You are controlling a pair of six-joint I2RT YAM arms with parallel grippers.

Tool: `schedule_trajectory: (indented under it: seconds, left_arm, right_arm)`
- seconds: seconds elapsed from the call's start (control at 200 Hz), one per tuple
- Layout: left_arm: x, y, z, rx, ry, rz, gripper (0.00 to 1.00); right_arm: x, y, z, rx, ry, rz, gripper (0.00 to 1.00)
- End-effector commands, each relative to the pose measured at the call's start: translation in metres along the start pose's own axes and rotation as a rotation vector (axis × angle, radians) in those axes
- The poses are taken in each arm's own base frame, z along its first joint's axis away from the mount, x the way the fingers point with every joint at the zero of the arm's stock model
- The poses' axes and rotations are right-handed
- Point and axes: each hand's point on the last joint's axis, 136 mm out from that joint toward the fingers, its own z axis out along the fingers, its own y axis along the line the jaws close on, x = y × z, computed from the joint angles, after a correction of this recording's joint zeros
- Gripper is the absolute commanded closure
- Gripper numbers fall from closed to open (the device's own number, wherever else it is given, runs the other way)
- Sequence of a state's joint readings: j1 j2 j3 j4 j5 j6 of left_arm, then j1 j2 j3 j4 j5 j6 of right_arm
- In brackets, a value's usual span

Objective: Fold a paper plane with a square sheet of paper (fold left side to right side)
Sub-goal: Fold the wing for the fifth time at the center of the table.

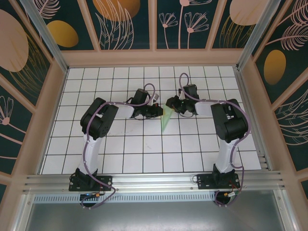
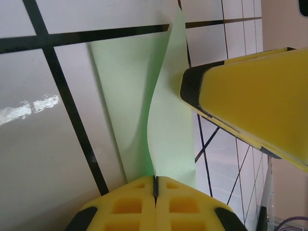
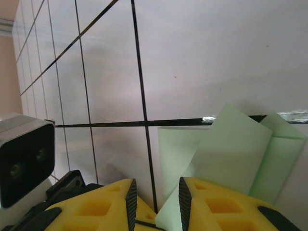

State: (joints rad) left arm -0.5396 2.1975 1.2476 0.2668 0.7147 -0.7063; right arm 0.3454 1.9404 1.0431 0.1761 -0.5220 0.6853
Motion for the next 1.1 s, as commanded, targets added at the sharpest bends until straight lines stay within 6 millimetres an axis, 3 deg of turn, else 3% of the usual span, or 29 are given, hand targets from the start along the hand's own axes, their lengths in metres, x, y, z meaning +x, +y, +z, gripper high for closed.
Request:
schedule_trajectory:
  seconds: [0.0,0.405,0.636,0.806,0.951,1.096]
  left_arm:
    - [-0.013,0.050,-0.003,-0.165,-0.068,-0.014,1.00]
    - [-0.013,0.057,-0.003,-0.177,-0.069,-0.029,1.00]
    - [-0.015,0.043,-0.009,-0.141,-0.073,-0.012,1.00]
    - [-0.021,0.020,-0.024,-0.118,-0.098,0.018,0.87]
    - [-0.022,-0.005,-0.045,-0.101,-0.128,0.052,0.68]
    - [-0.009,-0.023,-0.068,-0.083,-0.144,0.066,0.66]
  right_arm:
    - [0.001,-0.008,0.006,0.043,0.009,-0.013,0.67]
    - [0.007,-0.026,0.010,0.107,0.024,-0.001,0.67]
    - [0.021,-0.054,0.011,0.203,0.058,0.060,0.67]
    - [0.031,-0.074,0.008,0.273,0.079,0.092,0.67]
    - [0.033,-0.081,0.008,0.280,0.079,0.120,0.67]
    - [0.032,-0.081,0.009,0.273,0.076,0.125,0.67]
